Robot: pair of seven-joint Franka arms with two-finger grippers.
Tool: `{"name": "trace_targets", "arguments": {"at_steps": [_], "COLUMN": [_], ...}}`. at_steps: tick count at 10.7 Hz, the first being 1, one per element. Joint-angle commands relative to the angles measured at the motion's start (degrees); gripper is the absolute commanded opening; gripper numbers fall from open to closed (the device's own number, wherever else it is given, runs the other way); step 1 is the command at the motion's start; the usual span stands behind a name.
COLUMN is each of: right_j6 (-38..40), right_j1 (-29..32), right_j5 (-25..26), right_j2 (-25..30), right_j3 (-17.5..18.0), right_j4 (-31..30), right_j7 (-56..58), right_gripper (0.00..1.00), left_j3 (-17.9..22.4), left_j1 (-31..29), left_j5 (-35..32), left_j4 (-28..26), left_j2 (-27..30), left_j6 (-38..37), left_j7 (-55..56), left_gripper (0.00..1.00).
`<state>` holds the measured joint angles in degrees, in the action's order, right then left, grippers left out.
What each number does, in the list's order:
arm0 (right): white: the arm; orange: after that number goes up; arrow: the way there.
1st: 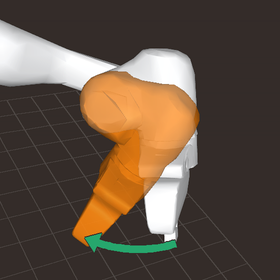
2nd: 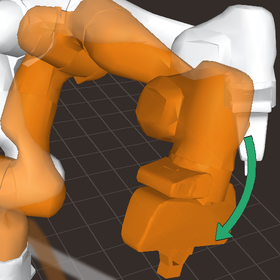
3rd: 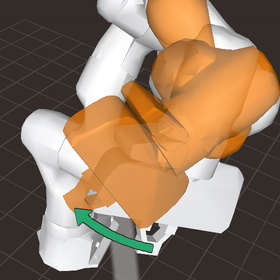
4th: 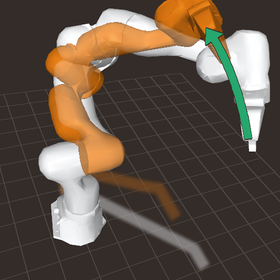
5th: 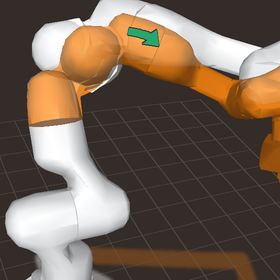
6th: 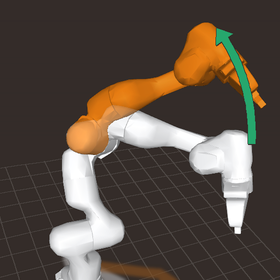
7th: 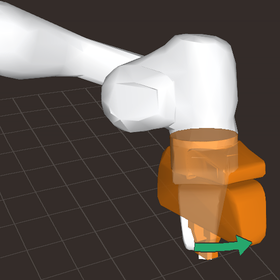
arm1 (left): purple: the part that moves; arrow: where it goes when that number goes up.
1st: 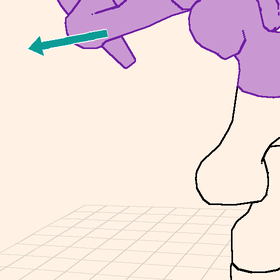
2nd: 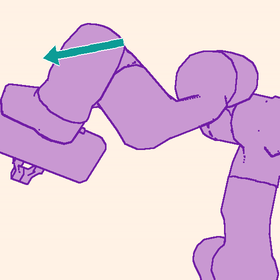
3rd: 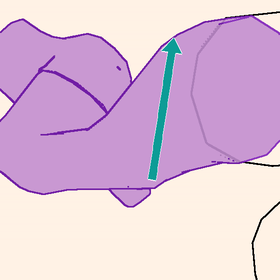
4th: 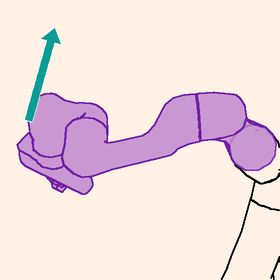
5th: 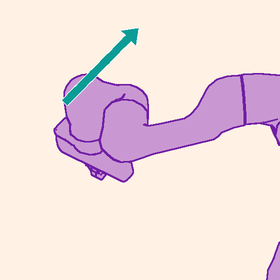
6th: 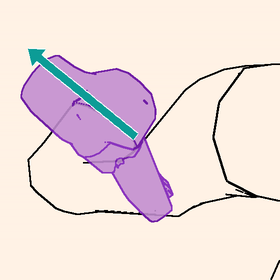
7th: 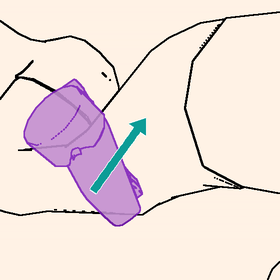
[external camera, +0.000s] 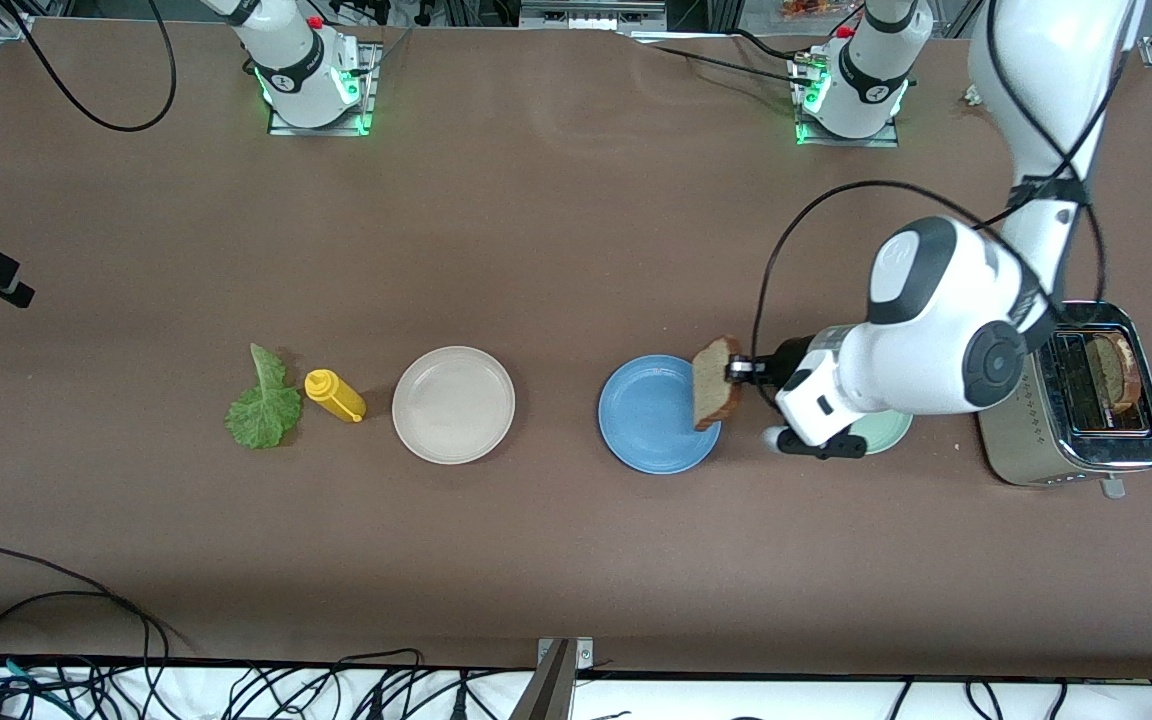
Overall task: Make sandwich in blue plate with both arms
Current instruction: 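Carry the bread slice toward the blue plate with the left gripper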
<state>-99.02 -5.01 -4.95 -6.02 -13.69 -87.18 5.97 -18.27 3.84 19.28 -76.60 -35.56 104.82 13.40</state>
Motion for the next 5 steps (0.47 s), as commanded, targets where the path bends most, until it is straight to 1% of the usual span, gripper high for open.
{"name": "trace_targets", "arguments": {"at_steps": [1,2,3,4,5], "right_j6": [1.3,1.3,1.4,1.4,0.9], "right_j1": [-1.0,-1.8,-3.8,-4.0,-5.0], "right_j5": [-1.1,-0.9,-0.1,-0.1,-0.1], "right_j2": [-0.2,-0.2,-0.4,-1.4,-2.8], "right_j3": [-0.2,-0.2,-0.2,-0.2,-0.2], "right_j4": [0.1,-1.1,-1.4,-1.3,-1.2], "right_j7": [1.1,2.0,2.1,1.9,1.7], "right_gripper": [1.0,1.0,1.0,1.0,1.0], "left_j3": [0.2,0.2,0.2,0.2,0.2], "left_j1": [1.1,1.4,1.4,1.4,1.5], "left_j5": [8.6,9.4,9.3,9.9,12.6], "left_j4": [1.8,1.7,1.4,1.3,0.9], "left_j2": [-5.9,-7.2,-8.1,-9.2,-9.5], "left_j6": [7.7,9.1,9.1,9.1,9.1], "left_j7": [-1.0,-1.3,-4.2,-9.0,-10.1], "left_gripper": [0.0,0.0,0.0,0.0,0.0]}}
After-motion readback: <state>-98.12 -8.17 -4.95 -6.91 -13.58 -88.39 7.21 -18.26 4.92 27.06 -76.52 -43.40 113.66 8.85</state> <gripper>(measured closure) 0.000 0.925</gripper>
